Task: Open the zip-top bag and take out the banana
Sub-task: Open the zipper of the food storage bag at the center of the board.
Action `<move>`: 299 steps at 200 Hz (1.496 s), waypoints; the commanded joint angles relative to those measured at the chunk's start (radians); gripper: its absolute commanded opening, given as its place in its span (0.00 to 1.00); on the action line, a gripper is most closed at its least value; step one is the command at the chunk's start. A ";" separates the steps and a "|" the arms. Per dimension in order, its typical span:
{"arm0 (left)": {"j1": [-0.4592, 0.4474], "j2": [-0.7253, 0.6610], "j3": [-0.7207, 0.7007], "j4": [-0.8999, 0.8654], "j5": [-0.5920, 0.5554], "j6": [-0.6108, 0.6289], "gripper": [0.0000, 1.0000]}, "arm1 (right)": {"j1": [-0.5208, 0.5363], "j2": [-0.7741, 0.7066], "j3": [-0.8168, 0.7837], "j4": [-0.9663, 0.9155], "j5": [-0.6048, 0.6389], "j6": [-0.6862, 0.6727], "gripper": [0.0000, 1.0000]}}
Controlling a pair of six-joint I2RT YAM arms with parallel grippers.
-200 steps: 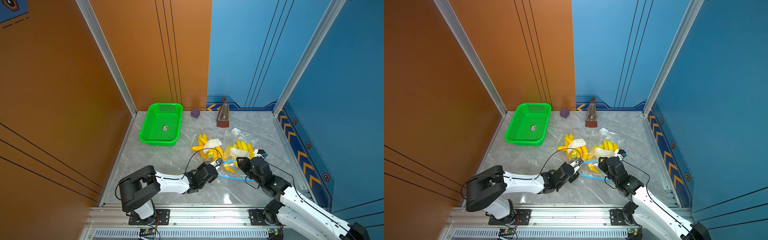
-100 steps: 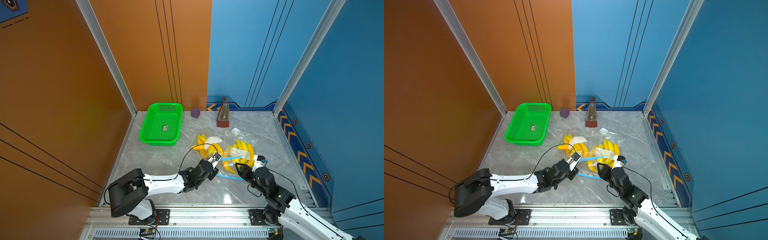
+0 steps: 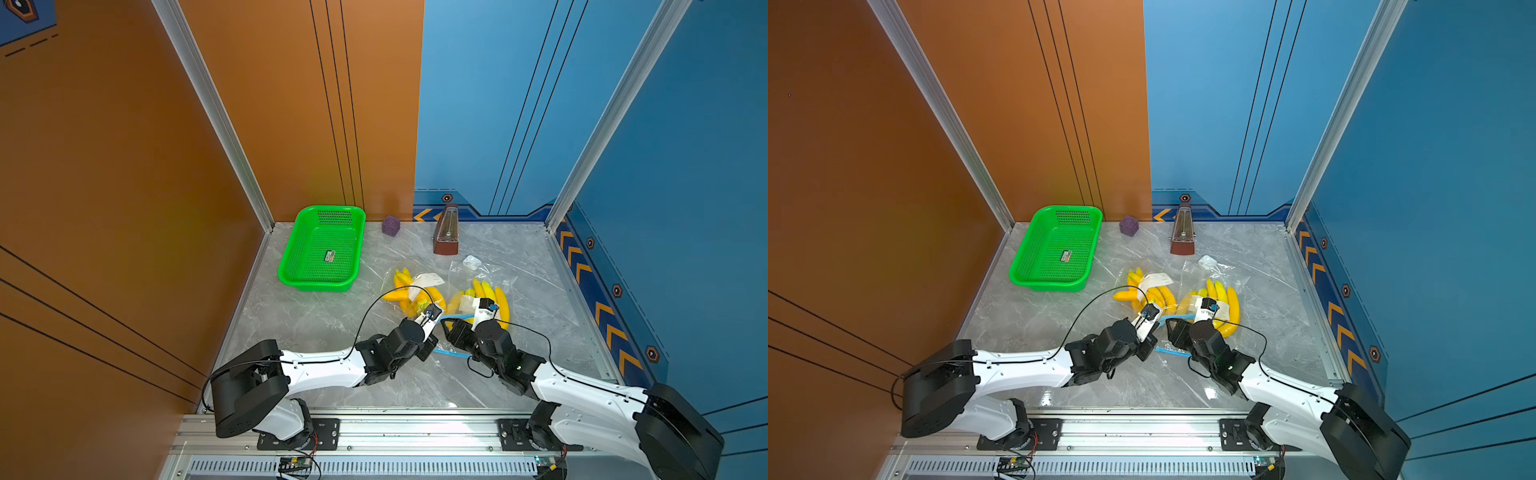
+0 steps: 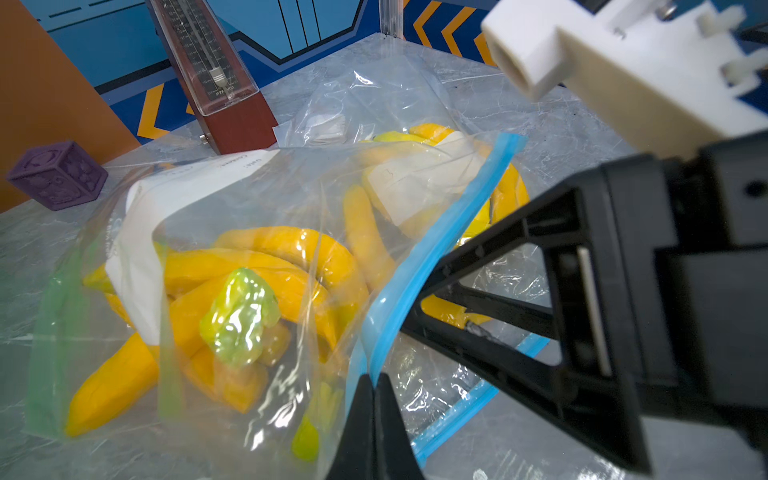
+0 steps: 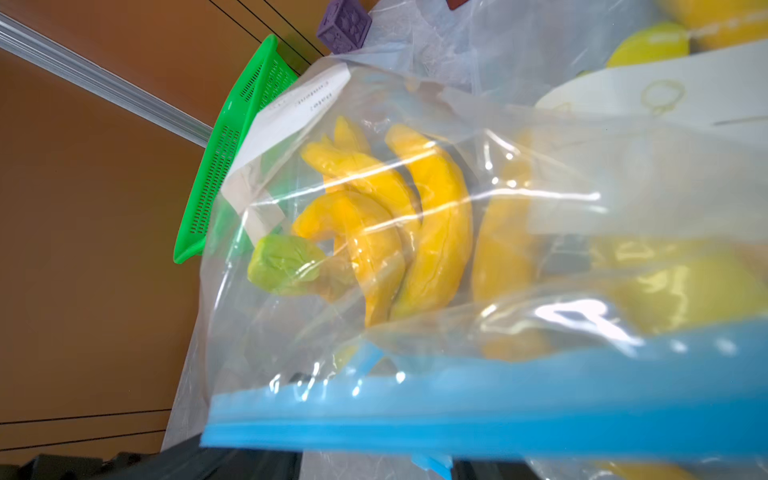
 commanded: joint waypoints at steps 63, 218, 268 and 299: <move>-0.002 -0.061 -0.026 0.001 -0.002 -0.023 0.00 | -0.006 0.134 0.134 -0.118 0.202 0.051 0.39; 0.119 -0.104 -0.037 -0.011 -0.115 -0.002 0.00 | 0.075 0.040 0.011 -0.329 0.308 0.098 0.00; 0.144 -0.142 -0.047 -0.031 -0.115 0.003 0.00 | 0.080 0.017 -0.011 -0.342 0.322 0.104 0.00; 0.159 -0.163 -0.049 -0.043 -0.114 0.003 0.00 | 0.082 0.009 -0.012 -0.354 0.336 0.096 0.00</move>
